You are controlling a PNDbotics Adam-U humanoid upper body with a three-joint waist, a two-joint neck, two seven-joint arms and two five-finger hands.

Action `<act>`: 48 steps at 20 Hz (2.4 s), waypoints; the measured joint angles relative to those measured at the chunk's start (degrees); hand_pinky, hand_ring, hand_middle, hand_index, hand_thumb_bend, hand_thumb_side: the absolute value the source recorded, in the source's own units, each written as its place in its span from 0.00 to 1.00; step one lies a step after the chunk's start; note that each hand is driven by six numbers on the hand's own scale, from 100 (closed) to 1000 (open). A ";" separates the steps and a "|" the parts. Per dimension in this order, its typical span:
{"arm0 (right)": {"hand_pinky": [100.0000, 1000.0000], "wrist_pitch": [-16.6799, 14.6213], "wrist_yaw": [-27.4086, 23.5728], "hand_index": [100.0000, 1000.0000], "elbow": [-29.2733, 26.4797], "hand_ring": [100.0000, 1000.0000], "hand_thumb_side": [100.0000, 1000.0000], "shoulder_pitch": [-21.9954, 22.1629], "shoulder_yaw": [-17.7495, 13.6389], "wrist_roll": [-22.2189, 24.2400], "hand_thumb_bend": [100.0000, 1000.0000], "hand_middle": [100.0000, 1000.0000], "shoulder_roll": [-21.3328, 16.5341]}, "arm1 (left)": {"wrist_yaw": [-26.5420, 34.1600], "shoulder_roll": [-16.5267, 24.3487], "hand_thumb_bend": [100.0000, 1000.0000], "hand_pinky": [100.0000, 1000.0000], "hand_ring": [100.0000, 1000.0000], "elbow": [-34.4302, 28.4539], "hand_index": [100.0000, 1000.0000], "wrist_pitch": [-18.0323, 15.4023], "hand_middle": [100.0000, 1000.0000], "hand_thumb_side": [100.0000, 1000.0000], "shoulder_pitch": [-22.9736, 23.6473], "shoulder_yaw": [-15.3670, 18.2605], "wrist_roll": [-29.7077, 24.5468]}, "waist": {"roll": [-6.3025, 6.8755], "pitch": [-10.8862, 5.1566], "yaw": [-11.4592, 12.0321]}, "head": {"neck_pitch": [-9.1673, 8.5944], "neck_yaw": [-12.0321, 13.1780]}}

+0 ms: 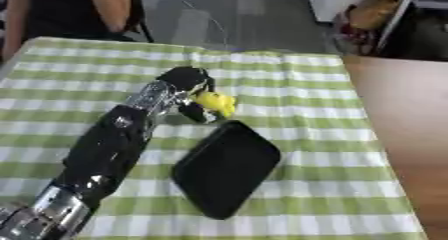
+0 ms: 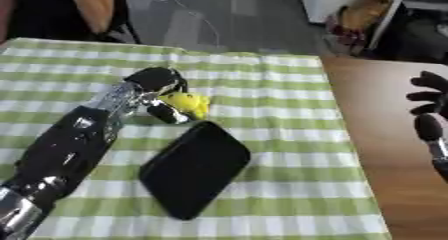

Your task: Pick up objects on the table and place them in the box.

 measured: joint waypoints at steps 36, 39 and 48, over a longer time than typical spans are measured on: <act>0.55 -0.03 -0.01 0.90 0.00 0.67 0.99 -0.01 -0.11 0.04 0.61 0.76 0.01 | 0.01 0.00 0.00 0.00 0.00 1.03 0.02 2.65 0.00 0.48 0.53 0.66 10.97 | -0.25 0.13 0.16 | 0.00 0.25; 0.55 -0.03 -0.01 0.90 0.00 0.67 0.99 -0.01 -0.12 0.04 0.61 0.76 0.01 | 0.00 0.02 0.00 0.00 0.00 0.94 0.02 2.66 0.00 0.48 0.53 0.65 10.79 | -0.30 0.13 0.19 | 0.00 0.25; 0.55 0.01 0.07 0.90 0.00 0.67 1.00 0.00 -0.24 -0.10 0.61 0.76 0.01 | 1.69 2.28 0.00 0.00 0.00 -6.12 0.01 1.62 0.00 0.48 0.19 -1.04 7.17 | -0.31 0.13 0.49 | -0.01 0.25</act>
